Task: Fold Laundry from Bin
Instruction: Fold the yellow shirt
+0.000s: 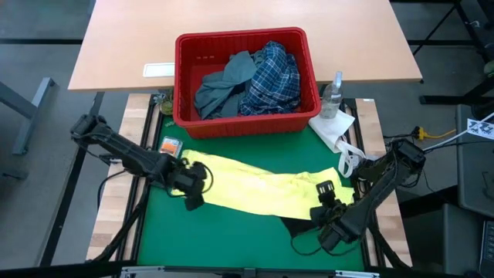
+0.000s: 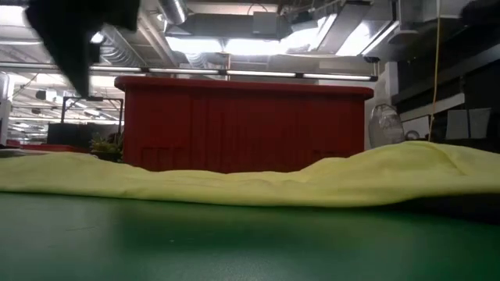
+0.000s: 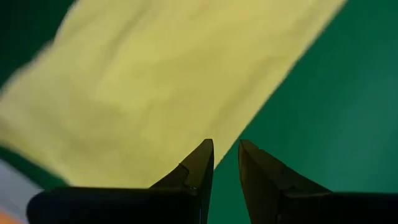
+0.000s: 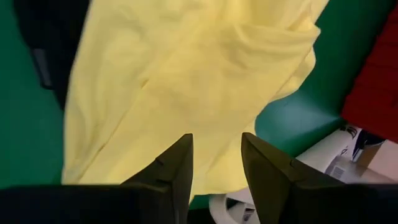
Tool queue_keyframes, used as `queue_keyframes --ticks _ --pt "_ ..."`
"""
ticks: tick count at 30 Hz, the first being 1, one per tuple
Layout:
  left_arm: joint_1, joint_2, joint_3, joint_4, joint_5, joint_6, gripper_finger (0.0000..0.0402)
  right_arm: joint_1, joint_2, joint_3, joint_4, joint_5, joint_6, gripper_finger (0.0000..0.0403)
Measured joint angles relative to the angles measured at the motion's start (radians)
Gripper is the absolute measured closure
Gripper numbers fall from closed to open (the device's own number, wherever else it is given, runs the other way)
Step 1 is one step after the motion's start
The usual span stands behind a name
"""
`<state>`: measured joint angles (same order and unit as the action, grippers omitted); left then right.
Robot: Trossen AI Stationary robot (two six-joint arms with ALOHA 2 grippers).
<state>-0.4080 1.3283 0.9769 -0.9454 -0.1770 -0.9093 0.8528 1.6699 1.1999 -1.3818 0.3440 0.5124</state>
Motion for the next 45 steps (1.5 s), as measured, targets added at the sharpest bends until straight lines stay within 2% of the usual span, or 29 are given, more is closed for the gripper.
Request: queue_keyframes --ticks 4,8,17,20,25,28,45 --pt "-0.020 -0.036 -0.107 0.000 -0.044 -0.178 0.0330 -0.054 0.000 0.000 0.001 -0.030 -0.072 0.0267" --pt "-0.008 -0.034 -0.173 0.005 -0.051 -0.209 0.0312 -0.093 0.000 0.000 0.001 -0.049 -0.106 0.0267" --pt "0.063 -0.033 -0.231 0.014 -0.048 -0.212 0.0201 -0.123 0.000 0.000 0.003 -0.060 -0.129 0.0267" --pt "0.103 -0.033 -0.231 -0.025 -0.089 -0.315 0.0178 -0.122 0.000 0.000 0.003 -0.070 -0.129 0.0267" --pt "0.164 -0.032 -0.231 -0.104 -0.106 -0.365 0.0176 -0.121 0.000 0.000 0.004 -0.076 -0.129 0.0267" --pt "0.180 -0.032 -0.232 -0.095 -0.102 -0.365 0.0178 -0.121 0.000 0.000 0.005 -0.076 -0.129 0.0267" --pt "0.199 -0.032 -0.439 0.181 -0.117 -0.447 0.0180 -0.120 0.000 0.000 0.031 -0.076 -0.129 0.0267"
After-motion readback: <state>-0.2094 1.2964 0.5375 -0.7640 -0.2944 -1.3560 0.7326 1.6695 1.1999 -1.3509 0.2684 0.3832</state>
